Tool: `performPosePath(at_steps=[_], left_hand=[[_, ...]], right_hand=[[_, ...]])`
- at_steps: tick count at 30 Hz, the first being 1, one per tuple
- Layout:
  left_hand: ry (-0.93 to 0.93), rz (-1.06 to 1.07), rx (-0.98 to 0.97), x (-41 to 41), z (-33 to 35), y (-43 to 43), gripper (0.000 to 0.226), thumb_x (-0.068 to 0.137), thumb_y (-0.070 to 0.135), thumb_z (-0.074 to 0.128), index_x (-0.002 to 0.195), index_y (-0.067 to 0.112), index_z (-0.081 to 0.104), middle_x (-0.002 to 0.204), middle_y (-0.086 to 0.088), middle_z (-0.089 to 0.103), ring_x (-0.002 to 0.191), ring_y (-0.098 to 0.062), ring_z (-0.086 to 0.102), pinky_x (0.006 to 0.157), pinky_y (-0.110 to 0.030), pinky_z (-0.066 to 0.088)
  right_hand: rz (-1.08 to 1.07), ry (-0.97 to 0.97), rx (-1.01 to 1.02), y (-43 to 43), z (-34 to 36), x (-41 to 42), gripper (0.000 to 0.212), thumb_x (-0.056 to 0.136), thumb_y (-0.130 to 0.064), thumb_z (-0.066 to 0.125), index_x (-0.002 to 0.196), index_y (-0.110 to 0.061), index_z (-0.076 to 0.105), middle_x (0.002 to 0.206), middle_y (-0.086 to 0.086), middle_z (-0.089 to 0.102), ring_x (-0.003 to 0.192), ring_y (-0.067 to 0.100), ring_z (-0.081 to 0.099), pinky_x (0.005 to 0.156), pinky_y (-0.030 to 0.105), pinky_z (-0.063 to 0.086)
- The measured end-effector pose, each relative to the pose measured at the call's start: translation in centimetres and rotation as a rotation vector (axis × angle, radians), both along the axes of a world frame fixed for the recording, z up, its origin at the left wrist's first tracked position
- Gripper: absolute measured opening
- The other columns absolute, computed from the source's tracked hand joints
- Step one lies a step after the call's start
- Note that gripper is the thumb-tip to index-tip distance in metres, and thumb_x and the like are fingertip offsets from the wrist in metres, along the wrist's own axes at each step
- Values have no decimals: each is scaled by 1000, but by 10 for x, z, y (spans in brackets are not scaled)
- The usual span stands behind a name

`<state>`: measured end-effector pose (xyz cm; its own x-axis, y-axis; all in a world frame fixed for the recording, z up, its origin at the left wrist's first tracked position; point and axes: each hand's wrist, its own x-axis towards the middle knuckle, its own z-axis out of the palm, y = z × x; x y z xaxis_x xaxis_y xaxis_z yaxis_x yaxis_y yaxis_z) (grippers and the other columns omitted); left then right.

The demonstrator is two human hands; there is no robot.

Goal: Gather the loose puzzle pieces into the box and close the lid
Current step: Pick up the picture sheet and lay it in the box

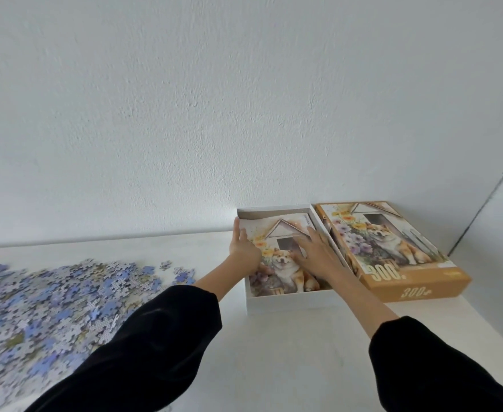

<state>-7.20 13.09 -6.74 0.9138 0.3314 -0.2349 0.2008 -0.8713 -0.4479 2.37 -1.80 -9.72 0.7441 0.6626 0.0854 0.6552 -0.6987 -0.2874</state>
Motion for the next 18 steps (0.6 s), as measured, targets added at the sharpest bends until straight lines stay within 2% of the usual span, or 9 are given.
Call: performPosePath(at_steps=[3,6,8,10,12,16,18], left_hand=[[-55,-14,1,3,-1,-6,69,94,61,21,133,9,45,145,-16,38,142,-38,12,107,-58,-17],[-169,-103,-38,3,-7,-12,74,96,57,16,139,-1,31,143,-22,36,137,-36,25,114,-50,3],[-215,-128,-114,5,-12,-10,66,98,52,21,136,0,34,137,-21,42,127,-34,40,107,-43,26],[-270,-111,-212,9,-14,-7,54,100,45,27,130,1,39,129,-19,48,114,-31,51,92,-36,41],[-316,-100,-270,13,-13,-4,46,101,36,30,128,0,41,126,-19,48,111,-31,51,88,-34,42],[-274,-49,-390,22,-15,-2,53,99,40,30,135,0,34,134,-22,38,123,-35,39,97,-43,38],[-230,-60,-369,24,-16,-3,56,100,41,26,139,1,27,139,-24,32,128,-36,34,100,-46,37]], right_hand=[[9,92,-36,-1,-5,1,42,95,-35,41,133,-18,40,139,12,33,131,28,25,107,36,26],[-12,65,18,0,-5,0,41,93,-31,45,132,-18,43,134,11,39,128,28,31,102,36,30],[-23,56,64,2,-3,1,40,92,-29,48,130,-17,46,131,11,41,127,28,33,100,36,33],[-11,57,96,5,2,4,45,91,-27,50,135,-18,42,133,12,40,128,28,34,100,38,34],[10,63,108,6,7,8,52,91,-25,50,140,-19,35,136,12,38,129,28,33,103,37,32],[34,71,76,8,5,14,57,90,-22,50,143,-15,29,145,8,33,134,23,27,109,34,23],[55,69,49,11,2,16,59,90,-20,46,144,-12,24,147,7,31,135,23,27,111,34,23]])
